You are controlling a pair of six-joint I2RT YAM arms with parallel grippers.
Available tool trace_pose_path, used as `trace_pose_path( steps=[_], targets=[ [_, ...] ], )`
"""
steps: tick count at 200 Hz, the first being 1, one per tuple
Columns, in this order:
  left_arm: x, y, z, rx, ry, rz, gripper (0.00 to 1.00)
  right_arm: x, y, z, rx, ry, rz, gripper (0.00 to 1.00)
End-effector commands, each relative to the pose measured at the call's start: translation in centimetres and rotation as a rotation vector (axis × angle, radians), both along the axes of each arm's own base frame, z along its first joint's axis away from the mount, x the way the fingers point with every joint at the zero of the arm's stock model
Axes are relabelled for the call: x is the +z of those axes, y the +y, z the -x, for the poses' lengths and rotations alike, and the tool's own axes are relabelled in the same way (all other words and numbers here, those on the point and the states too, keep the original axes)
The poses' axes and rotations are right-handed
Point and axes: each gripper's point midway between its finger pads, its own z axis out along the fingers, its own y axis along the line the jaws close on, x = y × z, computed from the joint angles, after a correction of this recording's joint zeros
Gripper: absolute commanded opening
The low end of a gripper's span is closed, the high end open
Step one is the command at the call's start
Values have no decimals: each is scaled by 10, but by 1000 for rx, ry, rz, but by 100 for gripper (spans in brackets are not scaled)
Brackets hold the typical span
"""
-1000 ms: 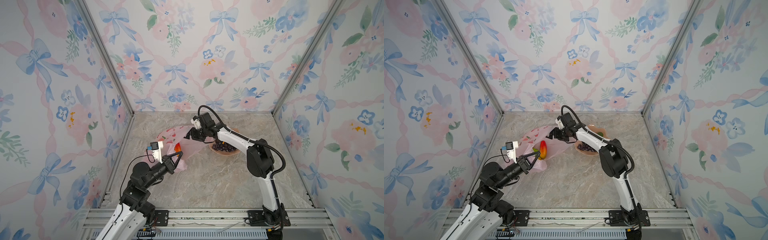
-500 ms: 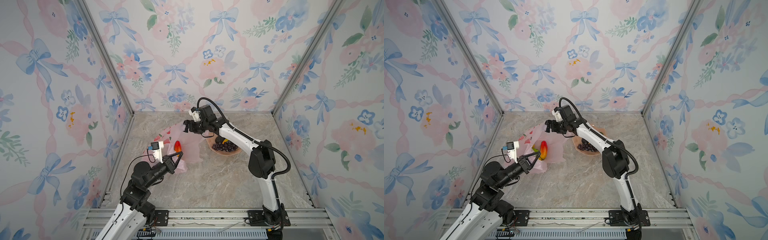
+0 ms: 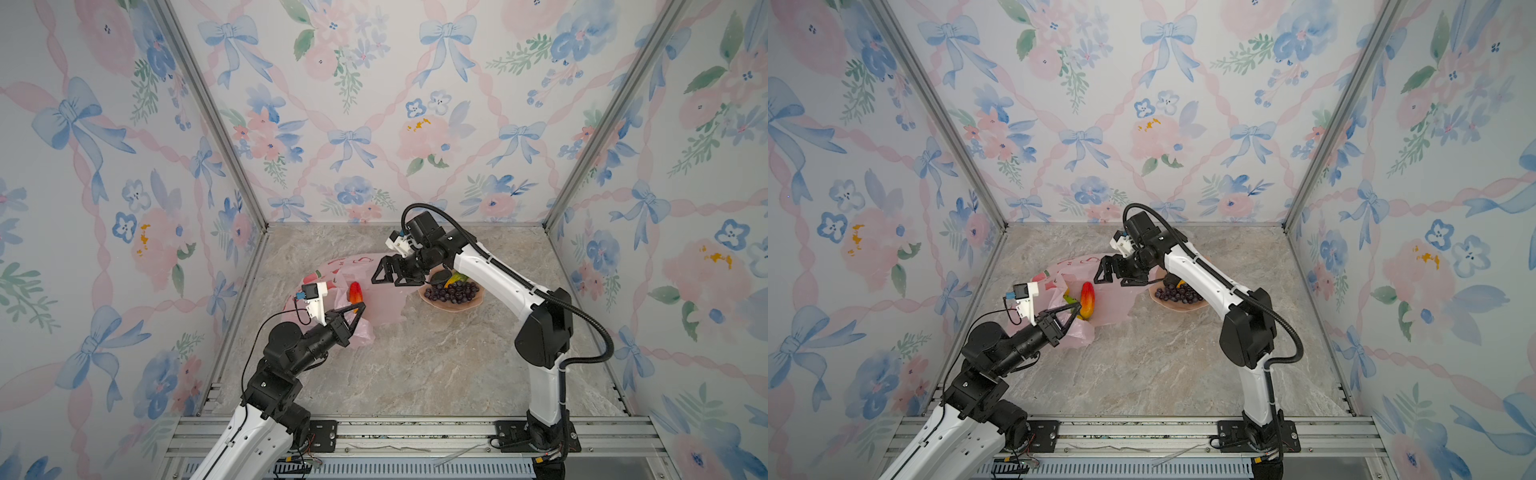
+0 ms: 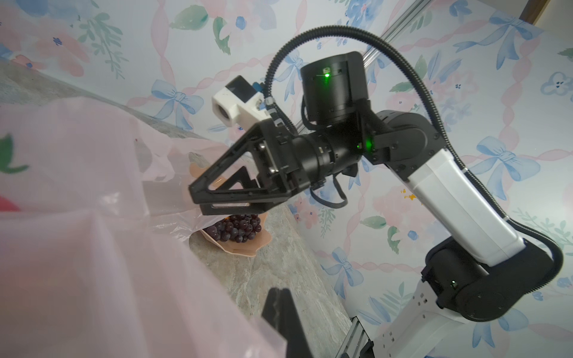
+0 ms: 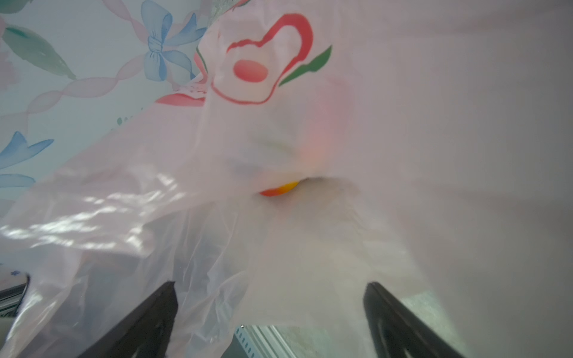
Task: Place the fruits into the plastic bag
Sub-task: Pick up the fruit from the plate.
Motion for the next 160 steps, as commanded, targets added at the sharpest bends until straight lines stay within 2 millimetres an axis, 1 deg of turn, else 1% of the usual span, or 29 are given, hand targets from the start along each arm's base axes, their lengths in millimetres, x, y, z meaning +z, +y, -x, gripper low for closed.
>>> trace_pose_path(
  steps=[1,17,27,35,38,40,44,53,65,86,94,108,129,160],
  targets=[
    [1,0,-3,6,-16,-10,0,48,-19,23,20,-49,-78,96],
    [2,-1,-4,2,-16,-8,0,74,-29,24,-11,-85,-144,96],
    [2,-1,-3,0,-16,-8,0,91,-39,23,-39,-116,-182,96],
    [3,-1,-3,0,-17,-8,0,100,-48,19,-67,-146,-198,96],
    [3,-1,-3,1,-18,-7,0,99,-52,15,-80,-149,-193,96],
    [3,-1,-3,1,-18,-7,0,108,-57,17,-90,-171,-202,96],
    [3,-1,-3,1,-18,-7,0,113,-64,15,-110,-194,-202,96],
    [4,-1,-3,1,-18,-7,0,117,-82,8,-165,-243,-174,96],
    [4,-1,-3,0,-18,-6,0,117,-112,-5,-253,-306,-103,96],
    [5,-1,-2,-3,-22,-4,0,104,-162,-22,-390,-368,35,96],
    [5,-1,-2,-2,-22,-4,0,95,-180,-28,-435,-374,97,96],
    [6,-2,-2,-5,-23,-3,0,77,-204,-36,-490,-366,185,96],
    [7,-2,-2,-8,-24,-3,0,48,-227,-47,-538,-319,254,96],
    [7,-1,-2,-4,-27,-2,0,8,-250,-63,-589,-251,344,96]
  ],
)
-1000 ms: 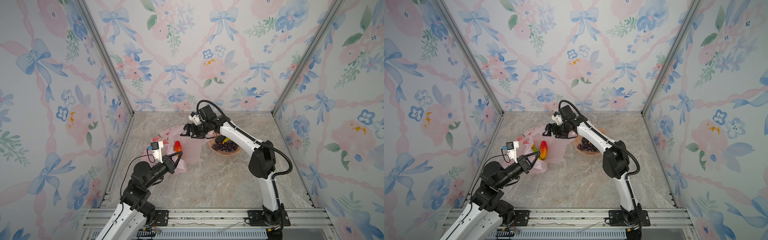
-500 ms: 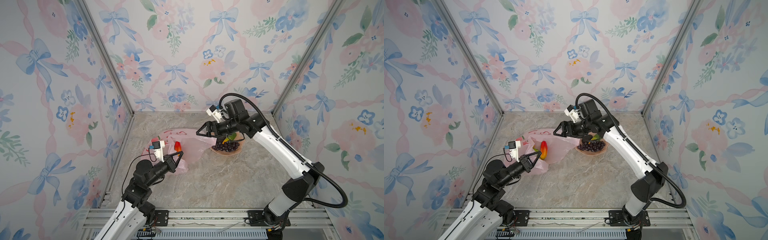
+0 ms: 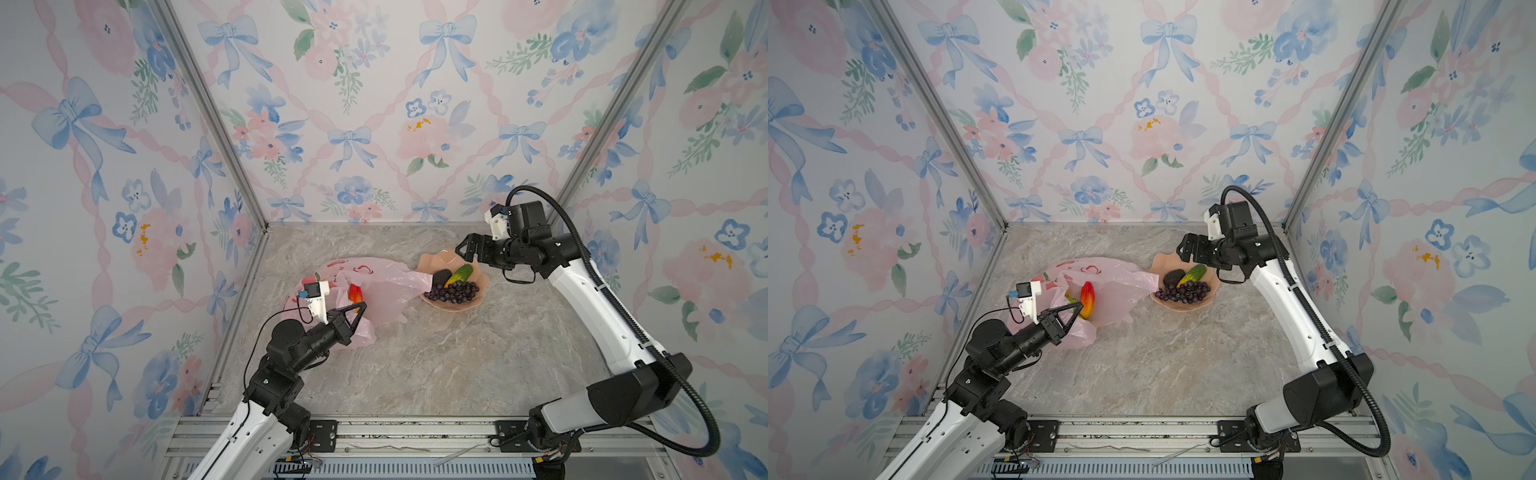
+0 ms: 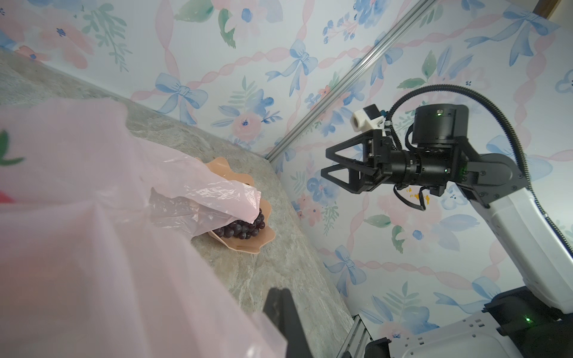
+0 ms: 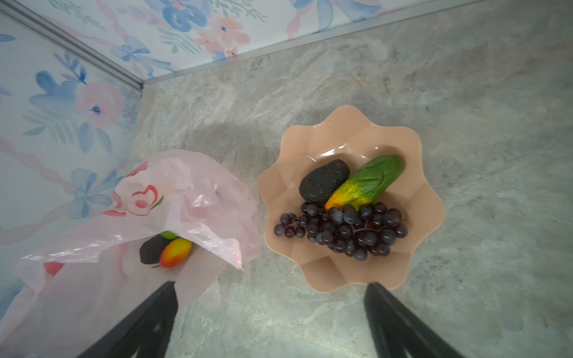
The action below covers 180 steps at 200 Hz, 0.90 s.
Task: Place the fruits into the plastic bag
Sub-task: Pick up the fruit from the plate.
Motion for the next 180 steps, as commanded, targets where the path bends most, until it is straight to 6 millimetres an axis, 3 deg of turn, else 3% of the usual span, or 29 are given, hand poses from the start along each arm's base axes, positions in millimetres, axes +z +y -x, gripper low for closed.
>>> trace_pose_path(
  steps=[1,93,180],
  targets=[
    [11,0,1,-3,-42,4,0,-37,-23,-9,-55,76,101,96],
    [8,1,0,3,-37,4,0,-124,-41,-53,-250,252,196,96],
    [4,1,-1,3,-39,-13,0,-165,-33,-80,-326,297,187,96]
  ],
)
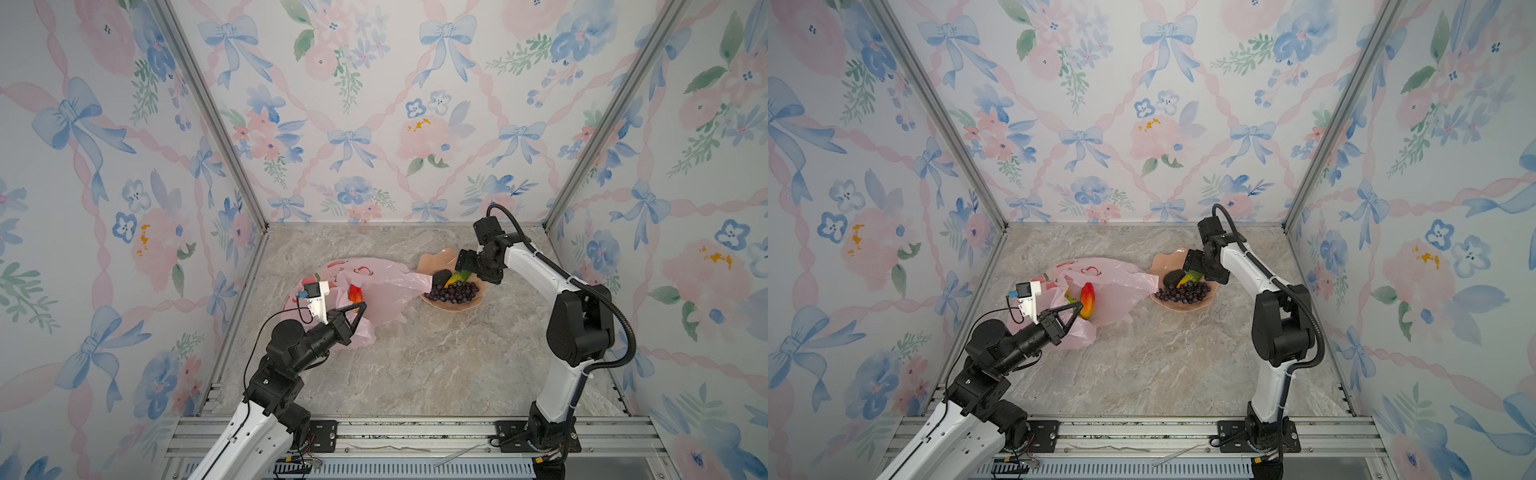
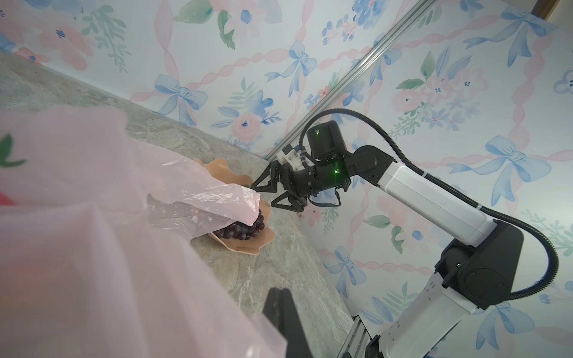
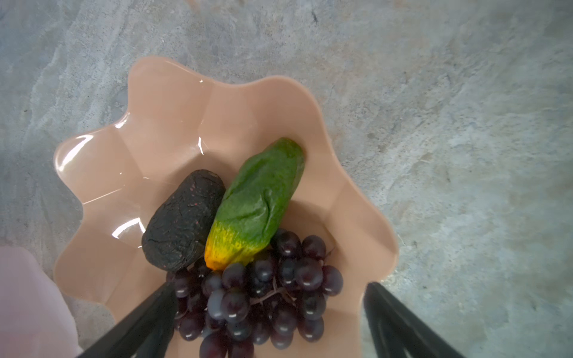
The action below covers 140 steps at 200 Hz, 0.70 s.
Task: Place the fruits into the plastic bag
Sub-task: Pick up the fruit from the plate.
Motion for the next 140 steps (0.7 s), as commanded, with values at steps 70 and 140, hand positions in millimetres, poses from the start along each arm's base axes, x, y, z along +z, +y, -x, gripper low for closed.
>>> trace_pose_path(
  steps=[70,140],
  targets=[
    [0,0,-3,1,-30,-34,0,-24,13,-27,-40,5,-9,94],
    [-2,1,-3,5,-27,-47,0,-37,17,-33,-36,17,-13,81]
  ],
)
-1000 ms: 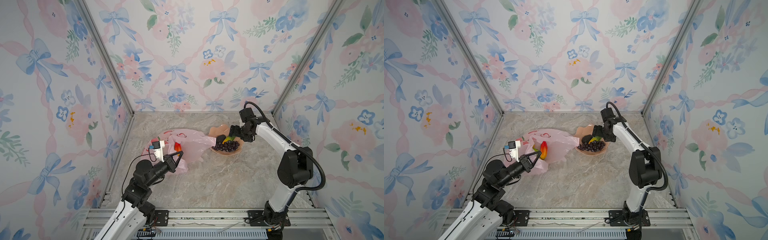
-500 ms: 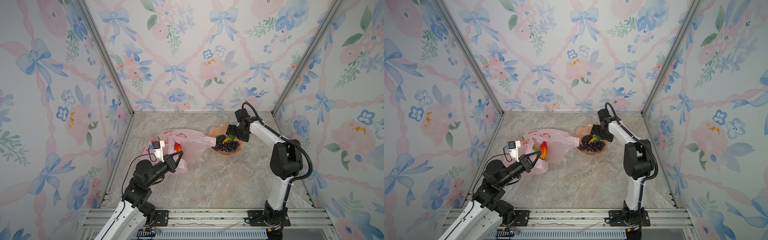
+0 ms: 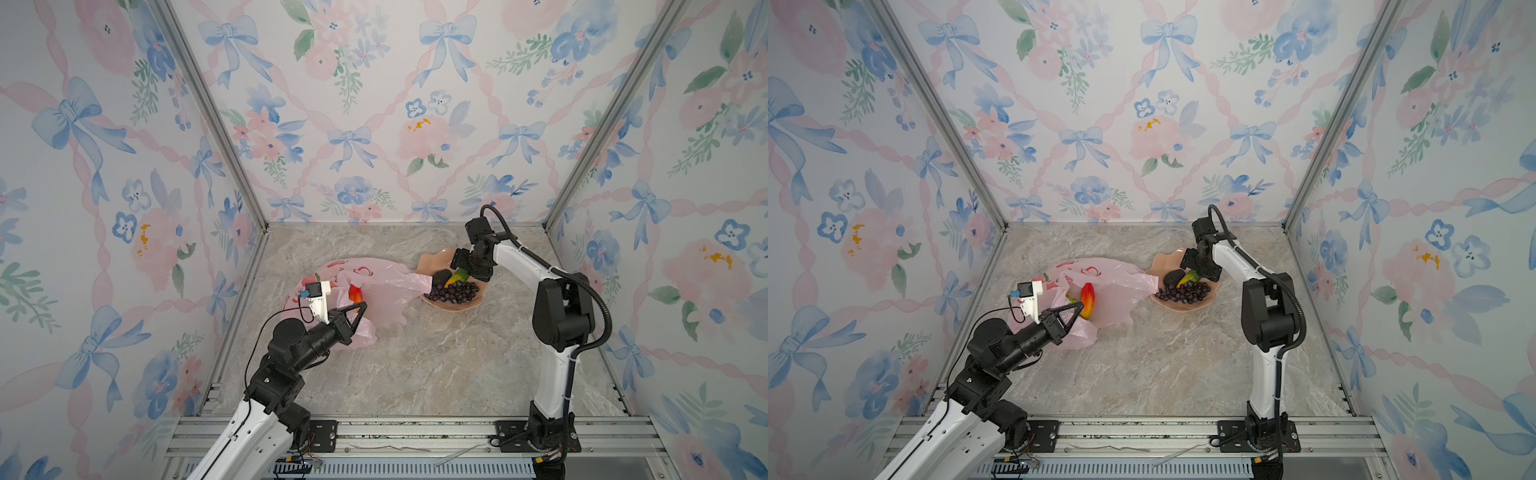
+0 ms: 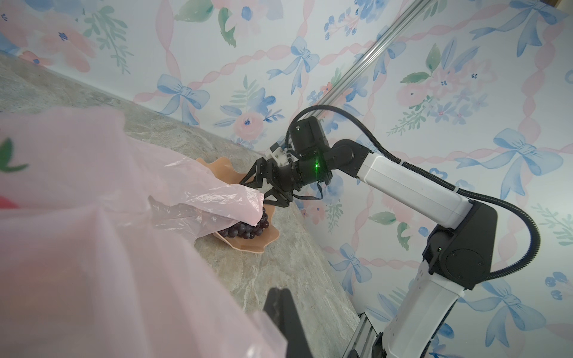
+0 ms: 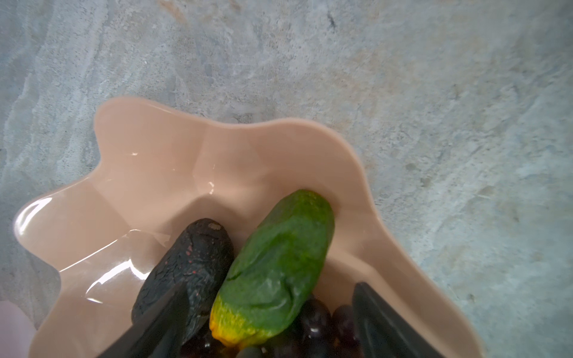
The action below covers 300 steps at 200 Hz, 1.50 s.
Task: Place the fruits into the plastic bag
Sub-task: Pick up the fruit from the plate.
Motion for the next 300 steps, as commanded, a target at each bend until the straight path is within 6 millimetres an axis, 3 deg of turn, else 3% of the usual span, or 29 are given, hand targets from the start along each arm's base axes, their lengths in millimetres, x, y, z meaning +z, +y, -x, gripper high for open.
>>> trace_pose_path(
  steps=[1,89,133,152,205,300],
  targets=[
    [1,2,-1,6,-20,-22,0,-4,5,-6,3,-3,3,81],
    [1,3,-1,10,-20,-29,0,-19,12,-11,14,20,-3,71],
    [0,3,-1,9,-19,-30,0,-20,14,-10,18,21,-9,56],
    [0,3,-1,11,-19,-28,0,-18,13,-10,17,16,-5,55],
    [-1,5,0,14,-21,-27,0,3,12,-11,21,-31,7,51],
    [-1,6,3,17,-24,-19,0,63,16,-16,22,-206,-79,46]
  ],
)
